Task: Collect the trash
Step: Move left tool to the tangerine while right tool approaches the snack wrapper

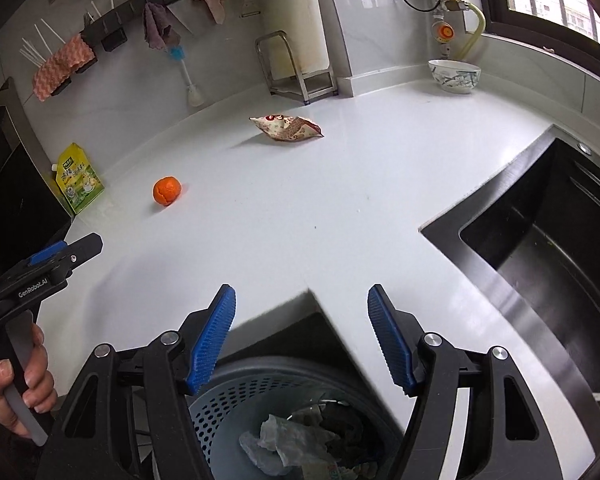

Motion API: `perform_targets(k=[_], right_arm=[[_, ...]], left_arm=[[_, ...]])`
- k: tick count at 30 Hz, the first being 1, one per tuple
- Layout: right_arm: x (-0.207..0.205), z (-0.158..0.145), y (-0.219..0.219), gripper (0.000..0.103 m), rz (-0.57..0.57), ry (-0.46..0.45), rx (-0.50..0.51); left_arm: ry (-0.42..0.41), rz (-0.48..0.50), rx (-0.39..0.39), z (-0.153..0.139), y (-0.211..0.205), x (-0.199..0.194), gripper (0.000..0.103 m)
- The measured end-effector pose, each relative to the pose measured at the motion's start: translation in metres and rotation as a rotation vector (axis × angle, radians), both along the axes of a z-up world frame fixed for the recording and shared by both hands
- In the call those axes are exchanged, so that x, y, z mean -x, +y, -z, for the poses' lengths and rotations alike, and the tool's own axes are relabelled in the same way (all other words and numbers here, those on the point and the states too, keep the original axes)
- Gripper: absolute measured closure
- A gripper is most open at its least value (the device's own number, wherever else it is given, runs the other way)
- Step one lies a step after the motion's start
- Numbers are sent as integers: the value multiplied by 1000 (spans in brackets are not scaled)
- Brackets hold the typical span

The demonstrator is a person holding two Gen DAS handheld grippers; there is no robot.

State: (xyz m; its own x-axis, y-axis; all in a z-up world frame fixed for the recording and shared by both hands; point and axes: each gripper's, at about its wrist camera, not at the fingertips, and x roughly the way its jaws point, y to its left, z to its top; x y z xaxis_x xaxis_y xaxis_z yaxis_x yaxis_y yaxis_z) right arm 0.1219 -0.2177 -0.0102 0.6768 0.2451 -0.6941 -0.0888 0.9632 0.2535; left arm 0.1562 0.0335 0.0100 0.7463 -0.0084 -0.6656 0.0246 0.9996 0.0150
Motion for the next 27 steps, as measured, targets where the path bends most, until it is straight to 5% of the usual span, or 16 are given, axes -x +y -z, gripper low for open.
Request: perform_targets(k=[11, 27], right_arm=[[-78, -13, -6, 36, -52, -9, -21], [-117, -2, 0, 36, -60, 33, 4]], left_arm=[[45, -102, -28, 27, 4, -83, 7], [158, -160, -39, 47, 3, -138, 7]])
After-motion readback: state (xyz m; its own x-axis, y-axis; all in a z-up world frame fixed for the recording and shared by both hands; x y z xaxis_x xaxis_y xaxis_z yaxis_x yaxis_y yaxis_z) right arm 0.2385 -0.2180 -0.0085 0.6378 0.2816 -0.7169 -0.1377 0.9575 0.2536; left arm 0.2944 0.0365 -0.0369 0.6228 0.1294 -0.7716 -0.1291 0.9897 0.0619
